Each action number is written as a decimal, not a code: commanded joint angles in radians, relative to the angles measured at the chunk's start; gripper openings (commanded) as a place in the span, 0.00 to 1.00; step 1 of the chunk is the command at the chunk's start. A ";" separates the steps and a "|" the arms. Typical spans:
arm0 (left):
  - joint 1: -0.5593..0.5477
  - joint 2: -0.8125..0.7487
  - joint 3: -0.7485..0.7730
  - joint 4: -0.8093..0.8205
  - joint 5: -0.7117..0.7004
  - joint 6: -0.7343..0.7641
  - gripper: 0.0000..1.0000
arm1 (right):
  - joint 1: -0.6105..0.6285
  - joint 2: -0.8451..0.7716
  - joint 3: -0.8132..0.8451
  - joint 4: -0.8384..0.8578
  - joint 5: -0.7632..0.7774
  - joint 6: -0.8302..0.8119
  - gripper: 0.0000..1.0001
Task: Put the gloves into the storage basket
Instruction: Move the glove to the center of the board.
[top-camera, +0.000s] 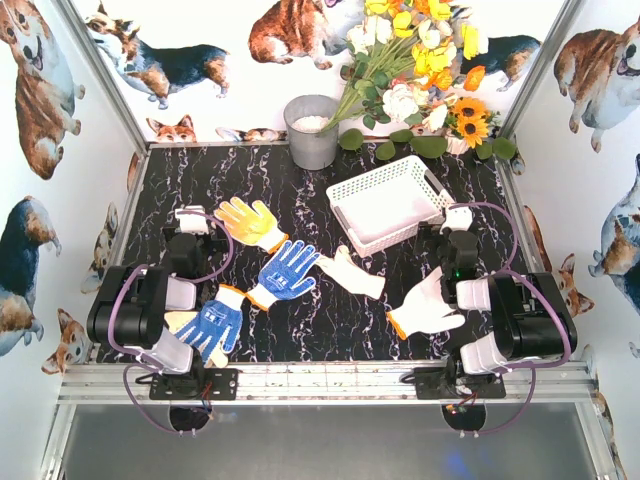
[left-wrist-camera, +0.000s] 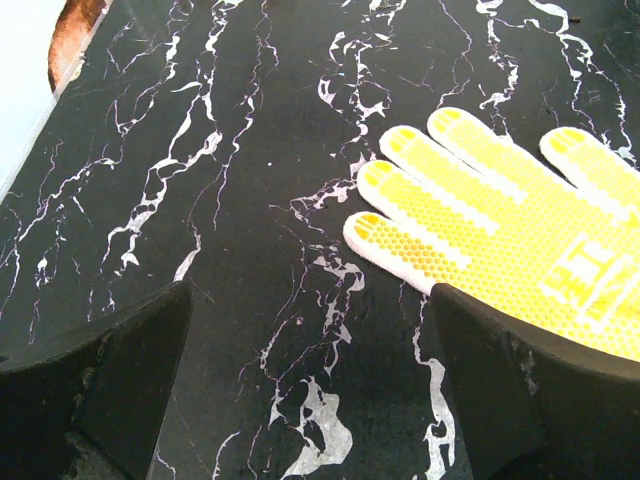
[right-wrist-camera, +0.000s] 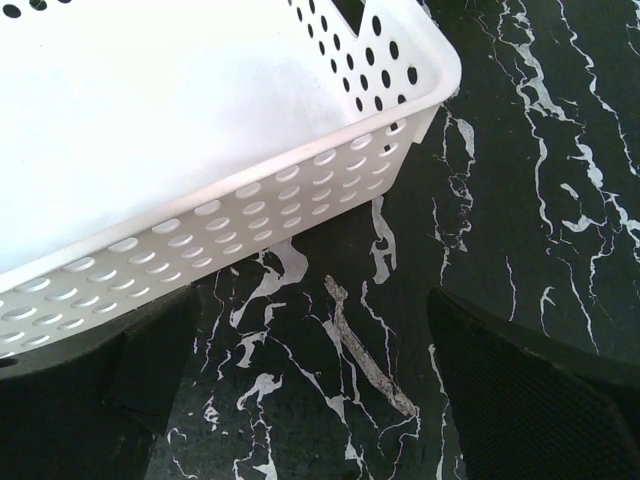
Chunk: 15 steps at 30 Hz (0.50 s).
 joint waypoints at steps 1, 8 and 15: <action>0.006 -0.009 0.012 0.022 0.004 0.007 0.99 | 0.001 0.001 0.003 0.072 -0.008 -0.002 1.00; -0.016 -0.052 0.025 -0.029 -0.077 0.001 1.00 | 0.010 -0.094 -0.049 0.098 0.115 0.033 1.00; -0.028 -0.295 0.228 -0.621 -0.209 -0.151 1.00 | -0.065 -0.659 0.111 -0.699 0.315 0.355 1.00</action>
